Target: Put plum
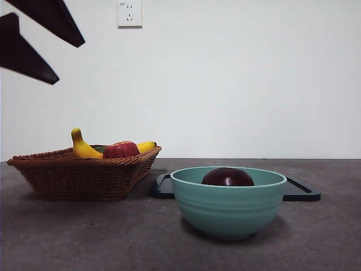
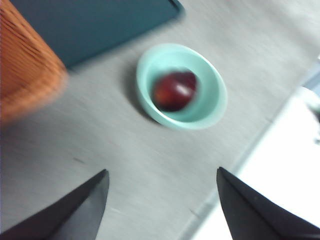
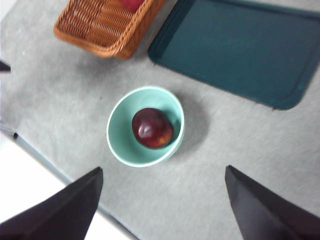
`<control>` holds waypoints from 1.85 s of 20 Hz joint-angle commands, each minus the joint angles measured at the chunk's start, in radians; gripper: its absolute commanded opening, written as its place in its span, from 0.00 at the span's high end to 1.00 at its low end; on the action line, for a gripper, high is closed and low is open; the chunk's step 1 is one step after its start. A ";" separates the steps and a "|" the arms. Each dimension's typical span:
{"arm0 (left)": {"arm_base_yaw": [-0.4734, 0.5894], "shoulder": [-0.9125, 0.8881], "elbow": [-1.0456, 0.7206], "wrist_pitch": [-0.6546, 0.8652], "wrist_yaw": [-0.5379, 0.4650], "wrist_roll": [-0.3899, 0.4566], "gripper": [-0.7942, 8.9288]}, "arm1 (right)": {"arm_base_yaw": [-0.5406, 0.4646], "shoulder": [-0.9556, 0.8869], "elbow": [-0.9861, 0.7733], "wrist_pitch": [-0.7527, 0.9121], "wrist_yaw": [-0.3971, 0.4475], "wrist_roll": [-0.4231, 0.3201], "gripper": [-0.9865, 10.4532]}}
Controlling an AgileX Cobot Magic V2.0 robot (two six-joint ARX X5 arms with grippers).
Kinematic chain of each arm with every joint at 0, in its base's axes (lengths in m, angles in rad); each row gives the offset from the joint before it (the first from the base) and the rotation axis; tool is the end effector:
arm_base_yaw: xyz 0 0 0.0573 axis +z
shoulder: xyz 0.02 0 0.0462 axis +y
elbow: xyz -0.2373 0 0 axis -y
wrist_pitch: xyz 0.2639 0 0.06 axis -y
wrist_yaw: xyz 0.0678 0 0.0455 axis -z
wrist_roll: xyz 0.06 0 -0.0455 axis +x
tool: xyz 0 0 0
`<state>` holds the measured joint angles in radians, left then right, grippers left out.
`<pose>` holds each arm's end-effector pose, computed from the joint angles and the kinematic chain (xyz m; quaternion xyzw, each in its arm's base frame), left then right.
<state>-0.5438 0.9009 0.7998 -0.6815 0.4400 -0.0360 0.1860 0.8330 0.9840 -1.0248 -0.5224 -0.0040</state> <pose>0.1817 -0.1398 0.2365 0.0051 0.3887 -0.4297 0.8150 0.1804 0.0644 0.2862 0.0691 0.4165 0.3151 0.8500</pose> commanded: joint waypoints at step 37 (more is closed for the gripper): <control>-0.006 -0.001 0.007 0.008 0.040 -0.002 0.57 | 0.339 0.603 -0.055 0.566 0.264 0.209 0.90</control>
<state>-0.5438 0.8944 0.7982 -0.6834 0.4747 -0.0395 0.5182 1.4296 0.9154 -0.4675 -0.2565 0.1890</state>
